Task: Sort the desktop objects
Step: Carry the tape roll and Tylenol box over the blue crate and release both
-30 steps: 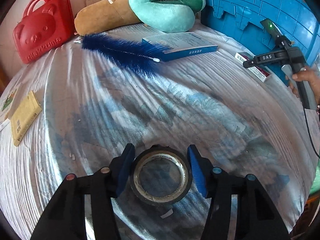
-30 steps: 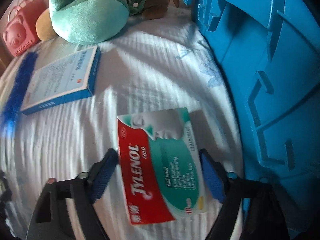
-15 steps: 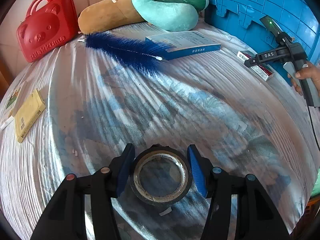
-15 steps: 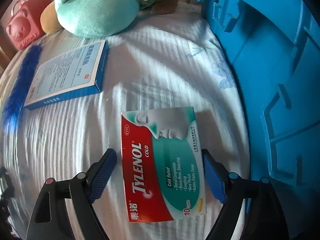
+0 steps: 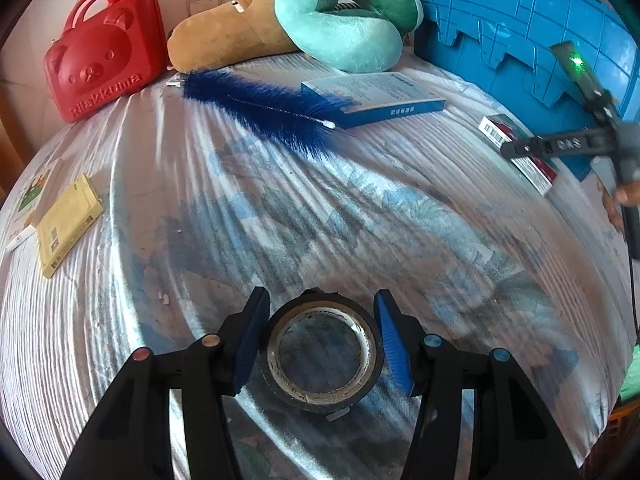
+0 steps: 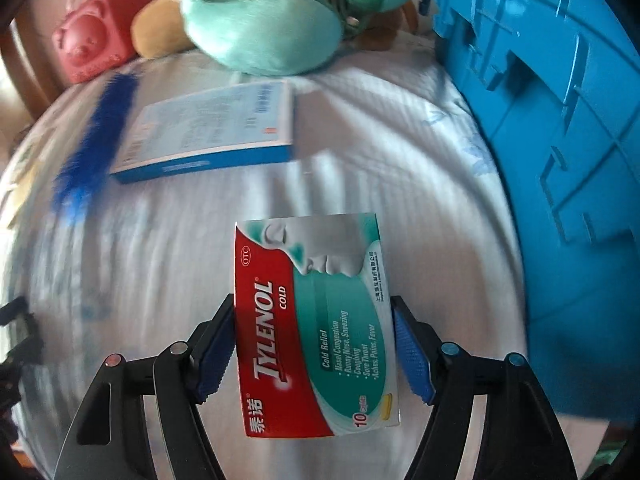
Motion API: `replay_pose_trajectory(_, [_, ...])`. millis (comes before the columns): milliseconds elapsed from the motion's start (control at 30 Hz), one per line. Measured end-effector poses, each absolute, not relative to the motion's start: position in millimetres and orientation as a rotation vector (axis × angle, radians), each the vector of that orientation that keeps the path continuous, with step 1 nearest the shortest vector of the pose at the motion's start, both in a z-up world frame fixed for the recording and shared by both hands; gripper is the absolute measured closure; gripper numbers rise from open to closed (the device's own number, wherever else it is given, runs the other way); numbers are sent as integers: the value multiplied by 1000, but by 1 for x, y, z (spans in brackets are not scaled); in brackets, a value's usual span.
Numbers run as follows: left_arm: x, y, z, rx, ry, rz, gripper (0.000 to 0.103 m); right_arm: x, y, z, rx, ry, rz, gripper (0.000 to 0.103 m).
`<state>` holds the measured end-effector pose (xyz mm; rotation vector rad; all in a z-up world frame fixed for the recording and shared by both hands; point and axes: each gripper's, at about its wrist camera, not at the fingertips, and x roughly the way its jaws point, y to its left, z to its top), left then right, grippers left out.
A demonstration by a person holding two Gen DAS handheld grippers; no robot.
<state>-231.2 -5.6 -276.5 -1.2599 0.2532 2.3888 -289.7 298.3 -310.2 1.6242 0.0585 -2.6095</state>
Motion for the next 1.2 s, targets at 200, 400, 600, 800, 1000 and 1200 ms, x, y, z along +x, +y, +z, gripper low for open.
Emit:
replay_pose_trajectory(200, [-228,-5,-264,-1222,268,2411,50,-264,265,-287,1509,-18,-2592,31])
replay_pose_trajectory(400, [-224,-7,-244,-1167,260,2438,50,-247,240,-260,1429,-44,-2611,31])
replay_pose_trajectory(600, [-223,-13,-212,-1074,308,2414,50,-235,225,-235,1382,-83,-2674,31])
replay_pose_trajectory(800, [-223,-29,-166,-950,312,2399,50,-213,211,-193,1302,-134,-2796,31])
replay_pose_trajectory(1000, [-219,-32,-115,-791,323,2383,50,-187,198,-139,1172,-140,-2924,31])
replay_pose_trajectory(1200, [-216,-18,-72,-656,319,2355,50,-162,188,-89,1040,-103,-3055,31])
